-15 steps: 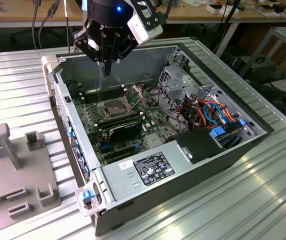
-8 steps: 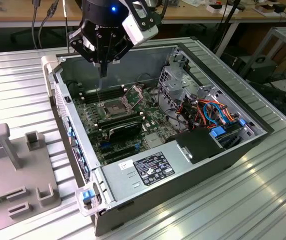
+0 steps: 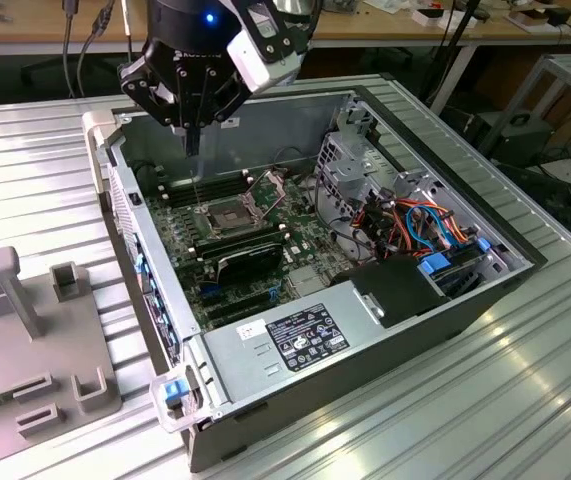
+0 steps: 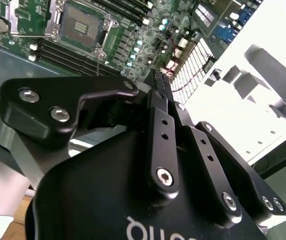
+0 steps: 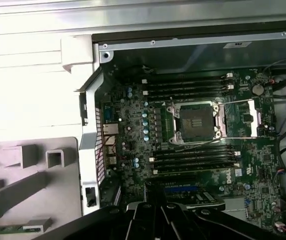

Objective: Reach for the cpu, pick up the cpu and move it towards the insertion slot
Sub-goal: 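Reach for the cpu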

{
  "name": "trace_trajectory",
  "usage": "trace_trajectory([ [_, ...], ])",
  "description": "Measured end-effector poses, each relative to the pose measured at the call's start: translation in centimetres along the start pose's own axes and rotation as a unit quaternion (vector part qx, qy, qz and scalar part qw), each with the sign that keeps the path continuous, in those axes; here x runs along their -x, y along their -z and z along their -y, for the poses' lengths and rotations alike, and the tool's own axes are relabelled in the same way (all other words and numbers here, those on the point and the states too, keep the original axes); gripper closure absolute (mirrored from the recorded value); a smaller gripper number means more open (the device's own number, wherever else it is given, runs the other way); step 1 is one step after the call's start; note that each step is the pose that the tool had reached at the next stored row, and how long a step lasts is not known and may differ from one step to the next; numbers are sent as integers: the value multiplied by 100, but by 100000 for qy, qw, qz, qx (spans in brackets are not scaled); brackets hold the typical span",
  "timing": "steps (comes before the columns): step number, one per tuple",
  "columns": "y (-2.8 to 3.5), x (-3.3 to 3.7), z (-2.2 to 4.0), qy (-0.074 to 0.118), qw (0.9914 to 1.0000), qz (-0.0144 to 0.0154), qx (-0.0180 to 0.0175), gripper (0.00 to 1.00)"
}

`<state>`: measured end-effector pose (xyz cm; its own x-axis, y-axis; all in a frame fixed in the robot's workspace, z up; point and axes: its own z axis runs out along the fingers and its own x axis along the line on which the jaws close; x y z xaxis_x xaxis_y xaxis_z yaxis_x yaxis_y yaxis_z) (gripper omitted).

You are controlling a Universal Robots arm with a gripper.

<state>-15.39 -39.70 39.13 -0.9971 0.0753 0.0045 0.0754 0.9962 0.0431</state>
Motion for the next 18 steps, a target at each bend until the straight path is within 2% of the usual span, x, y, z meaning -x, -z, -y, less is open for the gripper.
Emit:
trace_trajectory([
  [1, -2, -15, 2, -11, 100000, -288, -28, 89],
  [4, -8, -44, 7, -24, 99998, -632, -56, 89],
  [11, -15, -158, 74, -30, 99997, -738, -56, 89],
  [16, -11, -159, 76, -30, 99997, -751, -74, 89],
  [17, 0, -159, 75, -30, 99997, -750, -70, 89],
  [18, 57, -159, 72, -31, 99997, -742, -62, 89],
])
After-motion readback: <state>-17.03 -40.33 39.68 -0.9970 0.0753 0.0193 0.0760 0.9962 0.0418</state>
